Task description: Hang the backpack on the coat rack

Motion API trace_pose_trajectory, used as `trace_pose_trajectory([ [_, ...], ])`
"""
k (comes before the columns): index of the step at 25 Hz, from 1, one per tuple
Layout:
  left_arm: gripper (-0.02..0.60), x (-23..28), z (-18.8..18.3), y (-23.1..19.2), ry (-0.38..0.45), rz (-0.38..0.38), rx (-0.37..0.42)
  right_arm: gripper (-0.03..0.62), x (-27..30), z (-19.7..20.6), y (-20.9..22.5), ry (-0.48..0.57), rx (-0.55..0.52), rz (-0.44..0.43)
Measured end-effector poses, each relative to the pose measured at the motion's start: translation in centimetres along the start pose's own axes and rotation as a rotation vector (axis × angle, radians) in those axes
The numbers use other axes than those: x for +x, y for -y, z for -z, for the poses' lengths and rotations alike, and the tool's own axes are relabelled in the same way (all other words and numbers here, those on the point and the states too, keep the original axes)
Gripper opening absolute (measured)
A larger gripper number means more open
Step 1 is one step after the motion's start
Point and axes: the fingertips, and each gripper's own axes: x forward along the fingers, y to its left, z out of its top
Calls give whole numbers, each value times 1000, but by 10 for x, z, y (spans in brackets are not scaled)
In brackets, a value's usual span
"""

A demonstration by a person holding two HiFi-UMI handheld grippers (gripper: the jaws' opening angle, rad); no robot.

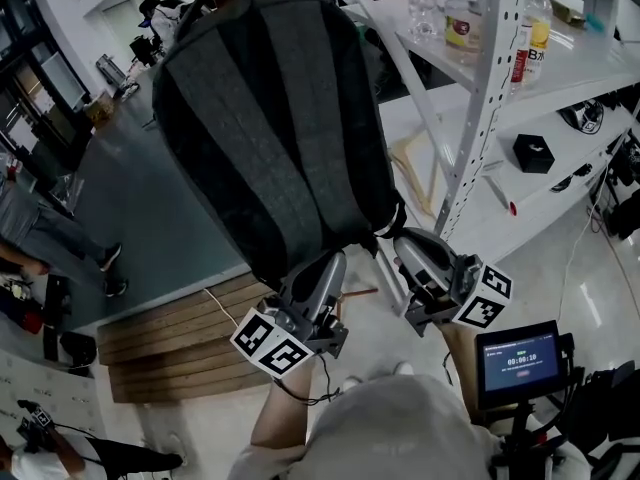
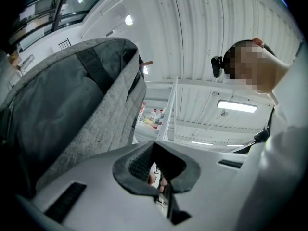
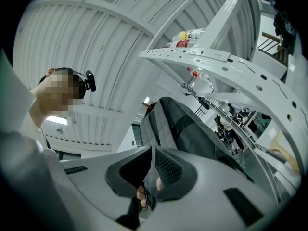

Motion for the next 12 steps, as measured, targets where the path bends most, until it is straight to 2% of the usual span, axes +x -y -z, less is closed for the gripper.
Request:
trace_pose_trajectory([
  [10, 6, -6, 0, -5, 2, -32, -4, 38, 1, 2, 8, 13, 24, 27],
  [12, 6, -7, 0, -5, 5, -36, -8, 11, 1, 3, 9, 5, 17, 39],
])
